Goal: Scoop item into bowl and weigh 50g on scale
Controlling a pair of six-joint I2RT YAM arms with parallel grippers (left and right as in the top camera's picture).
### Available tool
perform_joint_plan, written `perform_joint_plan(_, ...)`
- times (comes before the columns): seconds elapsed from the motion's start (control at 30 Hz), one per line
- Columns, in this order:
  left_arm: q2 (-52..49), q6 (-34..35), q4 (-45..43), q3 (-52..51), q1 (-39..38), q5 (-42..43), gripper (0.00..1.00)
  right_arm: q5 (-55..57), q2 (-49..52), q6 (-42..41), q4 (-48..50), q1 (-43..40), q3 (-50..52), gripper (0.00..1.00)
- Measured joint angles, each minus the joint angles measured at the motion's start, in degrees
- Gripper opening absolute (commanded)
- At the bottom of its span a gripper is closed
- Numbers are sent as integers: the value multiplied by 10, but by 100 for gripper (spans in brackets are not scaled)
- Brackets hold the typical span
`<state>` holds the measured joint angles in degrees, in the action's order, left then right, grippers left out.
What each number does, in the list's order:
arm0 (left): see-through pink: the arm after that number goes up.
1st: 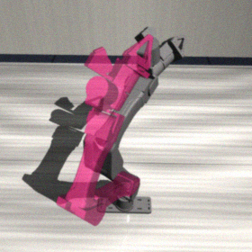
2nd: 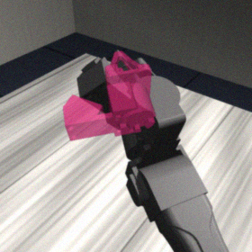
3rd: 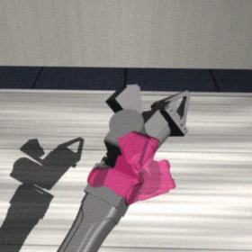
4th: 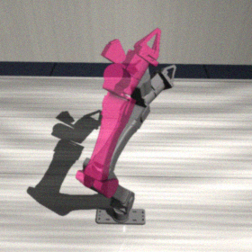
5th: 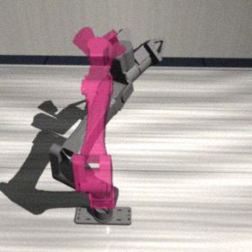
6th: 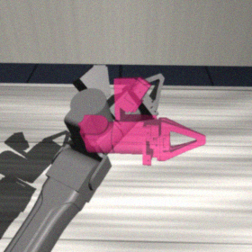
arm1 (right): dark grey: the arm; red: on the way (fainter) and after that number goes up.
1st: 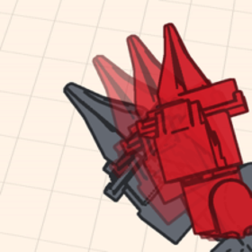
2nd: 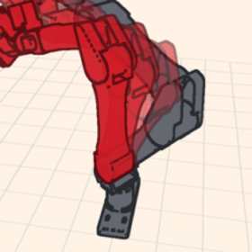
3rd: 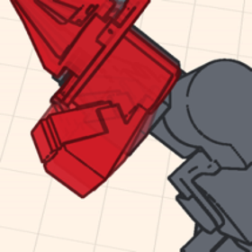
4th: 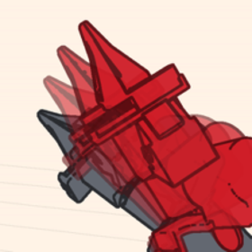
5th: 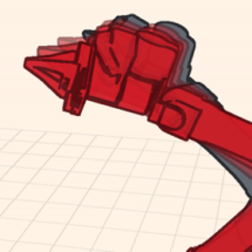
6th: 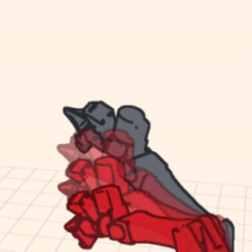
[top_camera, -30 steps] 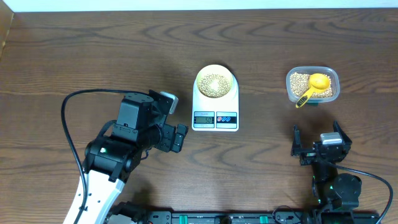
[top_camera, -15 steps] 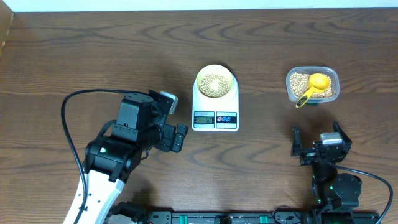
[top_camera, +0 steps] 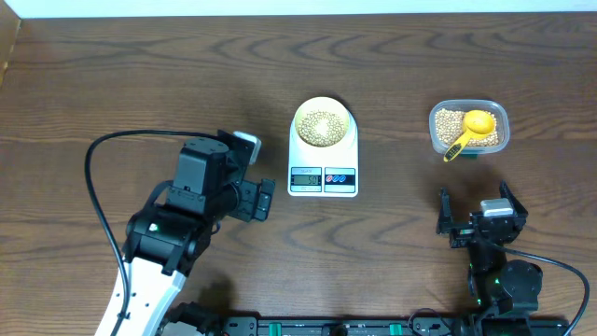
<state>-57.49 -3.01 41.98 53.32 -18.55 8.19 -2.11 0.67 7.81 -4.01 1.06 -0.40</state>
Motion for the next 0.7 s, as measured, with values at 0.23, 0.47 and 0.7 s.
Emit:
perform_joint_plan(0.23, 31, 1, -10, 0, 14, -52, 94, 0, 0, 0, 0, 0, 0, 99)
perform_joint_plan(0.47, 88, 2, -20, -15, 98, -65, 94, 0, 0, 0, 0, 0, 0, 99)
perform_joint_plan(0.7, 165, 2, -85, -94, 176, -71, 94, 0, 0, 0, 0, 0, 0, 99)
